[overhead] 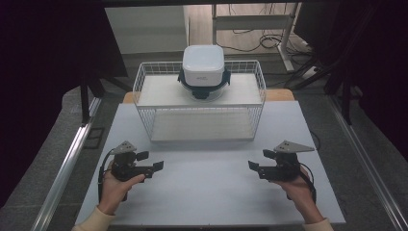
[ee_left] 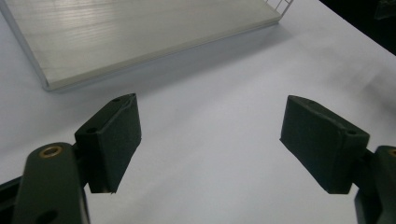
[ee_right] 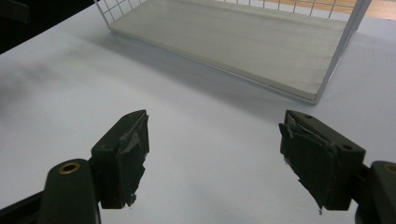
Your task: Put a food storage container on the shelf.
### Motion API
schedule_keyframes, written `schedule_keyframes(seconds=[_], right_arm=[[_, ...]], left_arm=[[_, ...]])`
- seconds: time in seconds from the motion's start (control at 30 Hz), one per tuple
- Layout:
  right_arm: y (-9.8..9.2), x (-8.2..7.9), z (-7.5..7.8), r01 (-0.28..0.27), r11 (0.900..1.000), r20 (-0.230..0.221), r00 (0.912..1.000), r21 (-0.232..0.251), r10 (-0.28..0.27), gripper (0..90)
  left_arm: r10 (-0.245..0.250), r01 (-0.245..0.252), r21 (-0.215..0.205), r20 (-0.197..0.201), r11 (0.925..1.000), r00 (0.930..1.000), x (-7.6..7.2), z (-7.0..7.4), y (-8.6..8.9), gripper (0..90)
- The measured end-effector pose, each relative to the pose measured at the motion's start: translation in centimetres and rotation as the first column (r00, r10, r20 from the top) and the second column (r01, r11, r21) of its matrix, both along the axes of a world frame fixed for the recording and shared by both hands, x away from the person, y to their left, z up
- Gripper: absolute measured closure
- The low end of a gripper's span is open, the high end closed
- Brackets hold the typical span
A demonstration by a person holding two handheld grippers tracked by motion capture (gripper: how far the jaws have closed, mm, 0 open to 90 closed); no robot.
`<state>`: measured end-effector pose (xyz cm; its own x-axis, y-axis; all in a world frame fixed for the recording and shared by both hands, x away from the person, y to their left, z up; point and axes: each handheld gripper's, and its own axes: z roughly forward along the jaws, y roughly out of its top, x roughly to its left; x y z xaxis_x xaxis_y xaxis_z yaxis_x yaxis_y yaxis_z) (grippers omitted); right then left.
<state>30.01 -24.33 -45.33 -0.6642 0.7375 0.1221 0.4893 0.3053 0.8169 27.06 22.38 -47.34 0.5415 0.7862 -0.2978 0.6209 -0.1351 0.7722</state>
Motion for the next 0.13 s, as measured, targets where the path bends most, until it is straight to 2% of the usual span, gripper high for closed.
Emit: schedule_keyframes(seconds=[0.07, 0.13], right_arm=[[-0.09, -0.22, -0.10, 0.006, 1.000, 0.015, 0.9999, 0.006, -0.006, 21.5], [-0.25, -0.43, -0.31, 0.012, 1.000, 0.028, 0.9995, 0.005, -0.012, 20.5]], left_arm=[[-0.003, 0.003, -0.018, 0.002, 0.9998, 1.0000, 0.28, -0.10, 0.01, 19.4], [0.002, -0.002, -0.008, 0.008, 1.0000, 1.0000, 0.62, -0.22, -0.02, 19.3]])
